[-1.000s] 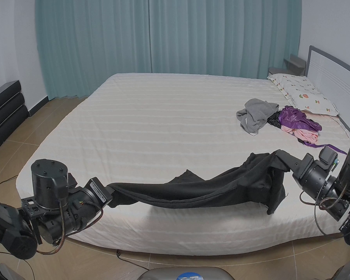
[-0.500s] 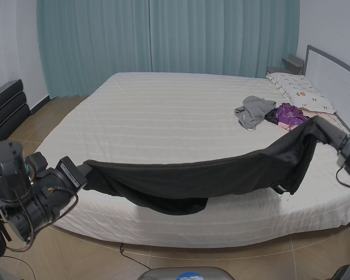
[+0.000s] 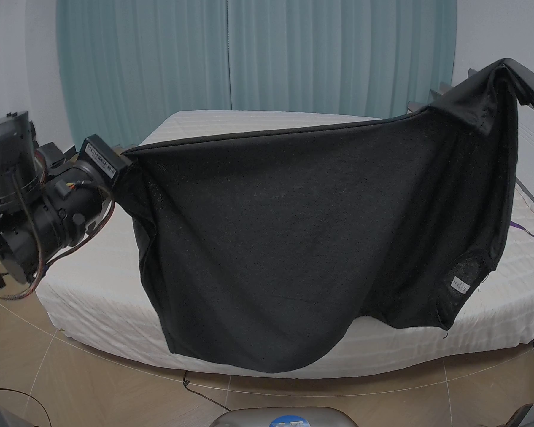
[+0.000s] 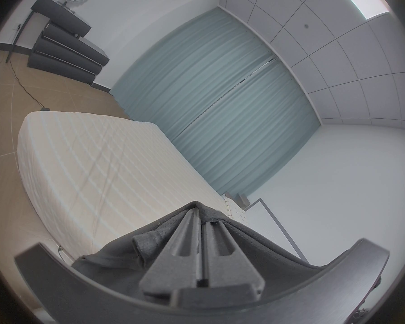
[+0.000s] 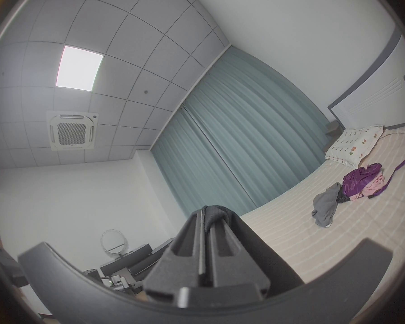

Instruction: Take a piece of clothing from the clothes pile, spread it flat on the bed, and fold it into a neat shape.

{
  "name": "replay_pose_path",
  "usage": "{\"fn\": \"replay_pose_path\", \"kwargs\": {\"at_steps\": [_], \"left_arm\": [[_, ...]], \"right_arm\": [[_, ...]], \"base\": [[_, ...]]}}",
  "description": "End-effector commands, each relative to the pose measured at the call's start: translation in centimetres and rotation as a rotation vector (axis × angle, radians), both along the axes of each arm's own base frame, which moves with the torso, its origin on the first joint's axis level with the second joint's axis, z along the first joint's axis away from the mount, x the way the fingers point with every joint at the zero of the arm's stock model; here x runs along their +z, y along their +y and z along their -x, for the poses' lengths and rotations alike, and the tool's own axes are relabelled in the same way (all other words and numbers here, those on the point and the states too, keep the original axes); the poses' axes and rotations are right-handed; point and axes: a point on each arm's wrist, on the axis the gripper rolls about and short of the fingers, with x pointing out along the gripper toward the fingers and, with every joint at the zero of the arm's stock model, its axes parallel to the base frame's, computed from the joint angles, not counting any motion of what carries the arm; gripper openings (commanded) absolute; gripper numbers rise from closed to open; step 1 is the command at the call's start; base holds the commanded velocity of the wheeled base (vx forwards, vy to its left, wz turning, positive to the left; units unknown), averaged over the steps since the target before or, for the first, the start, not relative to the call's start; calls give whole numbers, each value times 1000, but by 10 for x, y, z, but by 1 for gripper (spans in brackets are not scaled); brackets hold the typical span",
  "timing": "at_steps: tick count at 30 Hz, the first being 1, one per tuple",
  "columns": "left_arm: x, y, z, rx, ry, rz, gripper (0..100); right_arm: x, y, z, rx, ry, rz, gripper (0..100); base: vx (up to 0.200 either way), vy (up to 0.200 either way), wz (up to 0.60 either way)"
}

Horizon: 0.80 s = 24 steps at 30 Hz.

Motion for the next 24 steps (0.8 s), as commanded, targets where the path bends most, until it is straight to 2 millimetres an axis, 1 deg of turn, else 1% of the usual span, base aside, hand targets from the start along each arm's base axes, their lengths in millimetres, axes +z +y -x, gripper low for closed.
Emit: {"fn": "replay_pose_path", "kwargs": {"at_steps": [1,2,3,4,5,6,7,9,13,14,15,16,17,18,19,20,21,22,24], "left_arm": [[-13,-8,-56,39,58,-31,0],[-13,-8,-57,39,58,-31,0],[-15,-10,-63,40,65,-36,0],[-18,-11,-67,40,72,-39,0],[-19,-12,-70,43,76,-41,0],[-19,-12,-71,42,75,-41,0],[-20,-14,-78,46,77,-46,0],[-23,-17,-86,49,85,-51,0],[-35,-20,-106,64,111,-60,0],[-38,-20,-112,70,118,-63,0],[-38,-20,-112,70,118,-63,0],[-49,-21,-124,79,141,-73,0],[-52,-22,-128,82,148,-76,0],[-61,-24,-136,86,168,-82,0],[-62,-25,-137,86,171,-83,0],[-78,-27,-149,92,201,-95,0],[-83,-28,-153,93,212,-100,0],[-94,-30,-160,93,232,-107,0],[-105,-32,-170,99,240,-111,0]], "right_arm": [[-14,15,-76,-67,78,39,0],[-15,15,-79,-72,78,40,0],[-19,17,-93,-82,80,39,0],[-22,18,-101,-88,86,41,0],[-24,19,-107,-91,86,40,0],[-25,19,-109,-91,87,41,0],[-32,23,-121,-94,93,43,0],[-37,26,-133,-95,89,41,0],[-49,34,-156,-99,74,41,0],[-53,35,-161,-100,81,46,0],[-53,35,-161,-100,81,46,0],[-63,38,-171,-102,105,60,0],[-67,39,-174,-103,115,65,0],[-76,41,-181,-105,135,72,0],[-77,42,-182,-103,139,74,0],[-91,44,-192,-105,160,83,0],[-97,45,-196,-108,171,86,0],[-106,44,-204,-115,186,91,0],[-120,44,-214,-124,209,98,0]], "base": [[200,0,0],[200,0,0],[200,0,0],[200,0,0],[200,0,0],[200,0,0],[200,0,0],[200,0,0],[200,0,0],[200,0,0],[200,0,0],[200,0,0],[0,0,0],[0,0,0],[0,0,0],[0,0,0],[0,0,0],[0,0,0],[0,0,0]]}}
